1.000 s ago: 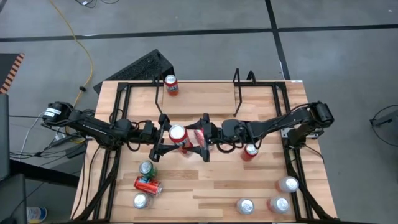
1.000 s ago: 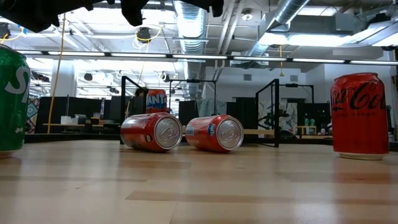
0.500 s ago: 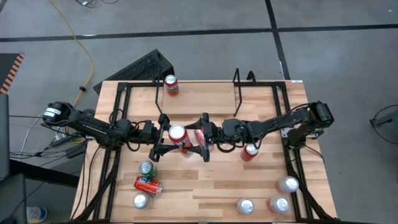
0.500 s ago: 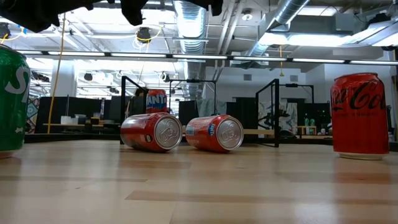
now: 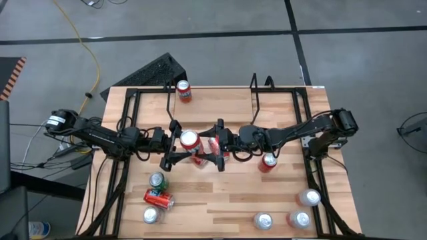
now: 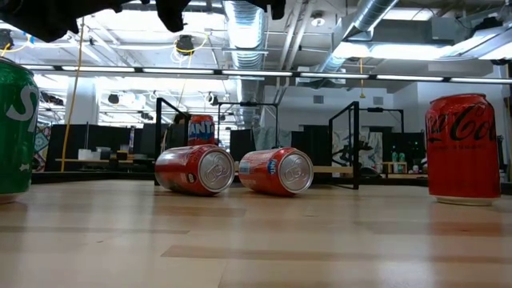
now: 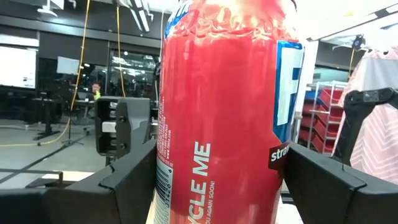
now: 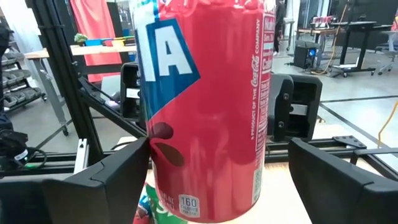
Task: Place canned beverage on shelf
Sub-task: Put the red soda can on the shelf and align with the other red soda can
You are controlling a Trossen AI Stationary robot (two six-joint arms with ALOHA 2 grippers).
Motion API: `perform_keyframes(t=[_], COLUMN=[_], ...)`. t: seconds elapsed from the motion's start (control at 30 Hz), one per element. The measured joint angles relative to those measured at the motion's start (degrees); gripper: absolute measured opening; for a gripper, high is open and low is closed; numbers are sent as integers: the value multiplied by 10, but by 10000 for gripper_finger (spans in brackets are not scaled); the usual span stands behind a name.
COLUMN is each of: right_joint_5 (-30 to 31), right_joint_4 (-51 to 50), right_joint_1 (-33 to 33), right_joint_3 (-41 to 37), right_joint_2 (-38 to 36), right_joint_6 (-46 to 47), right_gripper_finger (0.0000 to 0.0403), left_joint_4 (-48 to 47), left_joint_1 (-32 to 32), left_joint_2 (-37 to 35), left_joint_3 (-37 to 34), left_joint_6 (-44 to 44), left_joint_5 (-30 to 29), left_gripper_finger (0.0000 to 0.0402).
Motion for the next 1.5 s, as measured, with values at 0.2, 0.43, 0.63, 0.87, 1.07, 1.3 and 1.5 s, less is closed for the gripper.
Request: perform_keyframes(t=[0.2, 0.43, 0.63, 0.87, 1.07, 1.3, 1.5], right_joint_5=[-12, -15, -38, -60, -63, -33, -30], right_joint_4=[-2, -14, -13, -2, -7, 0, -3], right_joint_1=[-2, -6, -7, -8, -11, -13, -13], right_joint_3=[0, 0, 0, 0, 0, 0, 0], right_joint_2=[0, 0, 0, 17, 31, 29, 29], right_joint_6=[0, 7, 0, 0, -1, -2, -2], right_gripper_finger=[331, 305, 266, 281, 339, 371, 350], left_joint_4=[-2, -13, -12, -15, -24, -24, -24], left_joint_1=[2, 3, 3, 2, 3, 3, 3], left_joint_2=[0, 0, 0, 0, 0, 0, 0], left_joint_3=[0, 0, 0, -2, -1, 0, 0], left_joint_6=[2, -6, -7, -7, -10, -8, -9], left_joint_5=[1, 0, -1, 3, 2, -8, -12], left_gripper_finger=[287, 287, 287, 287, 287, 287, 287])
